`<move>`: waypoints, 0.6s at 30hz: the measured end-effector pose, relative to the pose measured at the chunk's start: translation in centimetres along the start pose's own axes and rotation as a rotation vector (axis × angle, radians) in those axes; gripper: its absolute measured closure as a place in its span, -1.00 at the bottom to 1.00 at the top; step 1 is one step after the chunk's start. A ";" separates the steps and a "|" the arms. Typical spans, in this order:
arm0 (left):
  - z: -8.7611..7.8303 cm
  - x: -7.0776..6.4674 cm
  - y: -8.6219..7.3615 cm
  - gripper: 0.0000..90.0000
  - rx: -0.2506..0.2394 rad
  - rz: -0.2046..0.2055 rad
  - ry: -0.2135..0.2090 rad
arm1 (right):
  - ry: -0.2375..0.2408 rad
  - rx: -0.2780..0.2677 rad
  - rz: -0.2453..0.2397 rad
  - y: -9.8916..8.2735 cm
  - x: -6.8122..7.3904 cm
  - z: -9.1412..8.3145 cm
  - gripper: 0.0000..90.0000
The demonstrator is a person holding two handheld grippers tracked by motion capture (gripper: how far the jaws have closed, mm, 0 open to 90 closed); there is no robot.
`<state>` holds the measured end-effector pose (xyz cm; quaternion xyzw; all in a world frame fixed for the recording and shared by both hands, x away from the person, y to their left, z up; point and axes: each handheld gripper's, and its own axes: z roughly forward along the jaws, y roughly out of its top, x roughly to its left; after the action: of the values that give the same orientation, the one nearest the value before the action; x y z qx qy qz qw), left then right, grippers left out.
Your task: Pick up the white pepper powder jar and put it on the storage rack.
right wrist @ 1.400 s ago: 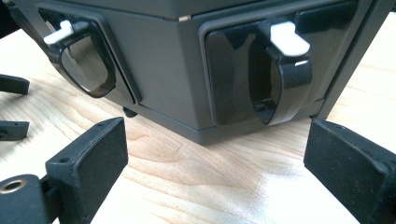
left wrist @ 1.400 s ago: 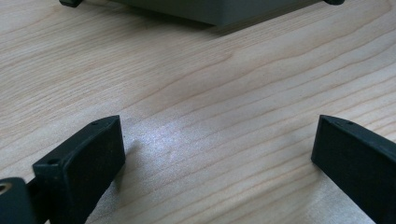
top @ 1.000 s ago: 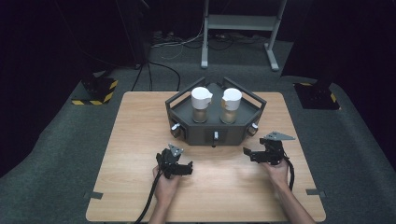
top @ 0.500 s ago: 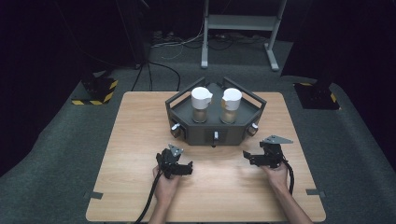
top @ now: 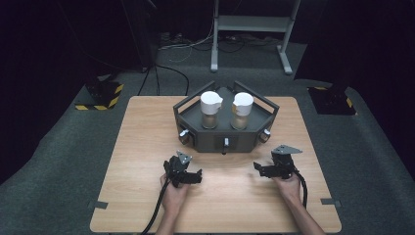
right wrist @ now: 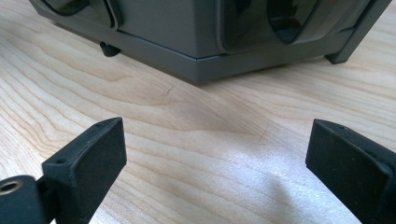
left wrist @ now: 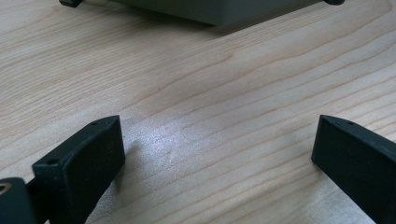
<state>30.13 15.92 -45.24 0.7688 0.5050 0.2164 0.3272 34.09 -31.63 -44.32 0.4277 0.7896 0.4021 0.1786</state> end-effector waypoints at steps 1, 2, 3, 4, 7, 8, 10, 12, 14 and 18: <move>0.0 0.0 0.0 -0.95 0.000 0.000 0.000 | -0.001 0.003 0.003 0.0 0.1 0.0 -0.90; 0.0 0.0 0.0 -0.95 0.000 0.000 0.000 | -0.003 0.007 0.004 0.0 0.1 0.1 -0.90; 0.0 0.0 0.0 -0.95 0.000 0.000 0.000 | -0.003 0.012 0.008 -0.1 0.2 0.2 -0.90; 0.0 0.0 0.0 -0.95 0.000 0.000 0.000 | -0.003 0.015 0.006 -0.1 0.3 0.3 -0.90; 0.0 0.0 0.0 -0.95 0.000 0.000 0.000 | -0.007 0.025 0.007 -0.3 0.5 0.6 -0.90; 0.0 0.0 0.0 -0.95 0.000 0.000 0.000 | -0.009 0.029 0.005 -0.3 0.6 0.6 -0.90; 0.0 0.0 0.0 -0.95 0.000 0.000 0.000 | -0.008 0.036 0.006 -0.4 0.7 0.8 -0.90; 0.0 0.0 0.0 -0.95 0.000 0.000 0.000 | -0.011 0.042 0.011 -0.5 0.7 1.1 -0.92; 0.0 0.0 0.0 -0.95 0.000 0.000 0.000 | -0.022 0.054 0.004 -0.3 1.0 1.2 -0.91; 0.0 0.0 0.0 -0.95 0.000 0.000 0.000 | -0.063 0.086 -0.027 0.2 2.0 1.6 -0.91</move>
<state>30.14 15.91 -45.25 0.7688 0.5050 0.2163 0.3272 34.05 -29.16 -44.98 0.4369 0.8059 0.3514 0.1903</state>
